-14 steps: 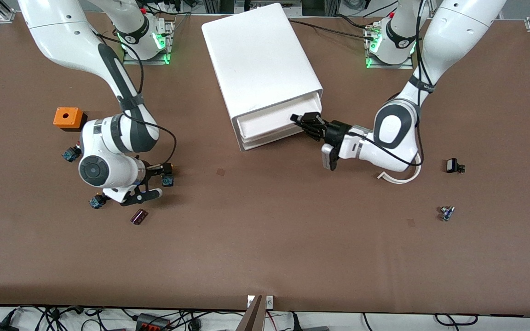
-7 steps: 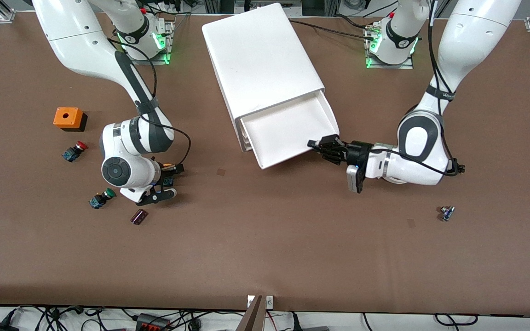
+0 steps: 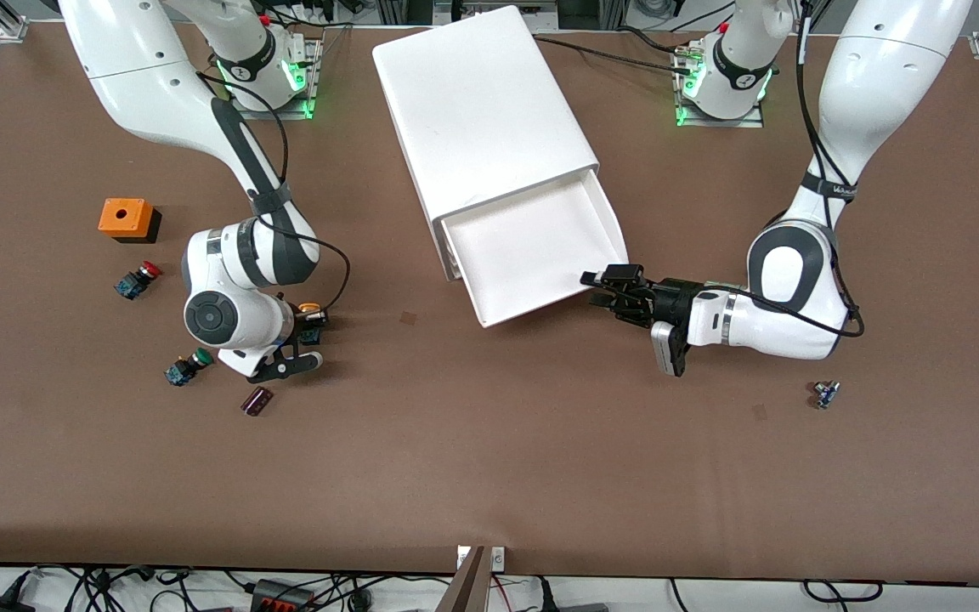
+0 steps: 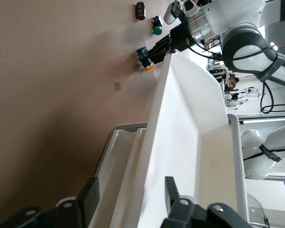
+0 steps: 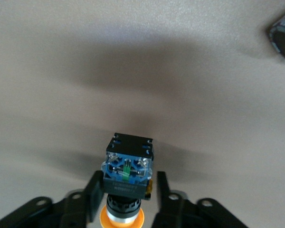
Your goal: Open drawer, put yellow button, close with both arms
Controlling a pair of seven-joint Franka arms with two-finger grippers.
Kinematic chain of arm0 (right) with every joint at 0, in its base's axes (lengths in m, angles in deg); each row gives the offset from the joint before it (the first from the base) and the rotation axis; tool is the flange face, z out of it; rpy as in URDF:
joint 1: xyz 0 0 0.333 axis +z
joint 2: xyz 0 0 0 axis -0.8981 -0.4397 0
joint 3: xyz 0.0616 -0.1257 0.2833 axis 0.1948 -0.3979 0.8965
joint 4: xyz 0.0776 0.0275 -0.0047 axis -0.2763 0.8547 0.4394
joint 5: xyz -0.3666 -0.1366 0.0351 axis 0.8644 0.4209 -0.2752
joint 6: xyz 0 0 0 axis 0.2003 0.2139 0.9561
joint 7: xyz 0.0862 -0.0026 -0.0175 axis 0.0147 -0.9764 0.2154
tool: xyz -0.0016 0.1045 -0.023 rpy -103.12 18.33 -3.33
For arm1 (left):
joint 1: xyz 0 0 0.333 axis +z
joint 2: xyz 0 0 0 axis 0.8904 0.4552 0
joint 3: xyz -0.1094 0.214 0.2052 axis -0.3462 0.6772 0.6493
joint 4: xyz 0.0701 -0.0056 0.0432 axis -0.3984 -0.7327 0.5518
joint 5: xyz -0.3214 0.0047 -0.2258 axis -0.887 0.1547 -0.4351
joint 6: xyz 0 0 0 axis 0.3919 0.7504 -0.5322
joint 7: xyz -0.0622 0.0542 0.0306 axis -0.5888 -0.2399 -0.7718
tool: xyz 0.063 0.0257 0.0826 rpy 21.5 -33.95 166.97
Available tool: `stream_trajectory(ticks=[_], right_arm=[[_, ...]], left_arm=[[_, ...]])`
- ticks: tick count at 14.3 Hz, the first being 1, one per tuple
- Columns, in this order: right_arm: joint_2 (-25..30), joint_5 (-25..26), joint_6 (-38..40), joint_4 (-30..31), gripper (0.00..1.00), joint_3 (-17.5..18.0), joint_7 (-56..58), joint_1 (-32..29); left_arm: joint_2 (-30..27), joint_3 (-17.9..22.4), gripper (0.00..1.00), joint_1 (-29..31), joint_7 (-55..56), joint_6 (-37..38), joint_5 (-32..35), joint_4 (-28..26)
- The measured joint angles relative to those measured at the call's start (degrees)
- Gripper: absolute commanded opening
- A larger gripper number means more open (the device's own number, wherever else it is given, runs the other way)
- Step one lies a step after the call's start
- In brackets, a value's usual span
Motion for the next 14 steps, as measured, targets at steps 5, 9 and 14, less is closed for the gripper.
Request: stream_trajectory(ticks=[5,9,14], right_arm=[[-0.31,-0.06,0.02,-0.09,0.00,-0.04,-0.32,-0.02],[0.58,-0.07,0.14,-2.06,0.00,-0.18,-6.03,-0.03],[5.93,-0.48,12.37,-11.99,0.00,-0.03,-15.66,0.10]], left_arm=[[-1.87,0.04,1.00,1.50,9.97,2.73,20.91,10.04],[-3.06,0.04,1.00,1.55,12.49,3.10,40.66,15.44],[-3.83,-0.19,1.00,1.07,12.54,6.06,59.43,22.38]])
